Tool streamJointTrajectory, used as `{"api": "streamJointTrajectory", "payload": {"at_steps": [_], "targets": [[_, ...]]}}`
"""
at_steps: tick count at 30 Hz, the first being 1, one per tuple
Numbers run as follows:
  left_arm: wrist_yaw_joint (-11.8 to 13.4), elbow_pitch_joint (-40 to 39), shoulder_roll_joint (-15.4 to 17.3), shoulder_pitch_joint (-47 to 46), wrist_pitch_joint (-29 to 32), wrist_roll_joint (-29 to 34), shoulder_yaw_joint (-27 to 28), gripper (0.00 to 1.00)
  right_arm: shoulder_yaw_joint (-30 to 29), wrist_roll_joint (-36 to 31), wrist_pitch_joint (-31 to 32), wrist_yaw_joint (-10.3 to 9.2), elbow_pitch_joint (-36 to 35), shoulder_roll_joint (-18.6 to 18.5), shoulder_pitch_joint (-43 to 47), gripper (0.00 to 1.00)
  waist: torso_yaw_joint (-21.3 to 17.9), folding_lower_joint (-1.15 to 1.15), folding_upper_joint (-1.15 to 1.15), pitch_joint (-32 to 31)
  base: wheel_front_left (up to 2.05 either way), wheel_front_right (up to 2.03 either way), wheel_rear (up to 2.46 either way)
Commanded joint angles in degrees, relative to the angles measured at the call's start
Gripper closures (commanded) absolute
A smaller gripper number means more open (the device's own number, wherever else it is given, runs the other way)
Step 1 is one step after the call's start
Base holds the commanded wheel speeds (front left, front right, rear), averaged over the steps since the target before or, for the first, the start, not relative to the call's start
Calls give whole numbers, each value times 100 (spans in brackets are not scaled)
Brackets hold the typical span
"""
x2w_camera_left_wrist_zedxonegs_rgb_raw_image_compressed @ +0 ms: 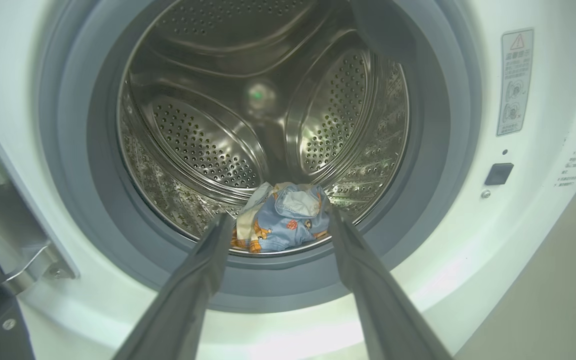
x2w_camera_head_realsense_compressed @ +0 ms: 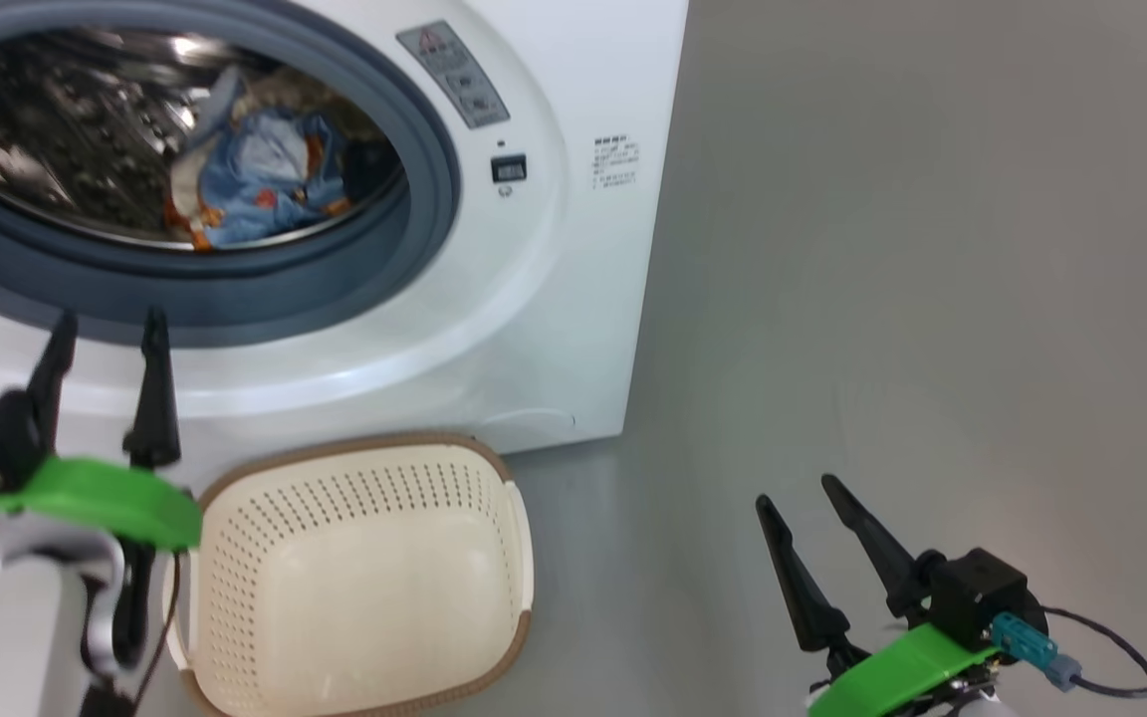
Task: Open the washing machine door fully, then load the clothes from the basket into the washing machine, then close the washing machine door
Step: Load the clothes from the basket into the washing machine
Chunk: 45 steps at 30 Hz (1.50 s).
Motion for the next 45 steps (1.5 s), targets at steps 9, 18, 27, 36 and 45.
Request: {"api": "streamJointTrajectory", "payload": {"at_steps": [9,18,27,36,45], "targets": [[287,-1362,203,1435,-36,262,517,0,147,71,-28,9,-169,-74,340,0,62,0,0,-751,0,0,0],[544,-2222,44,2688,-36,354,814,0,174,92,-28,9,-254,-166,439,0,136,0,0,-930,0,0,0],[641,-2506,-121,3228,-36,340,1066,0,149,56,-28,9,-340,-179,464,0,152,0,0,-959,0,0,0],[628,-2559,-260,3627,-36,436,1097,0,113,33,-28,9,-355,-191,456,0,89,0,0,-972,0,0,0],[593,-2555,-369,3749,-36,362,1161,0,84,-18,-28,9,-359,-198,453,0,82,0,0,-986,0,0,0]]}}
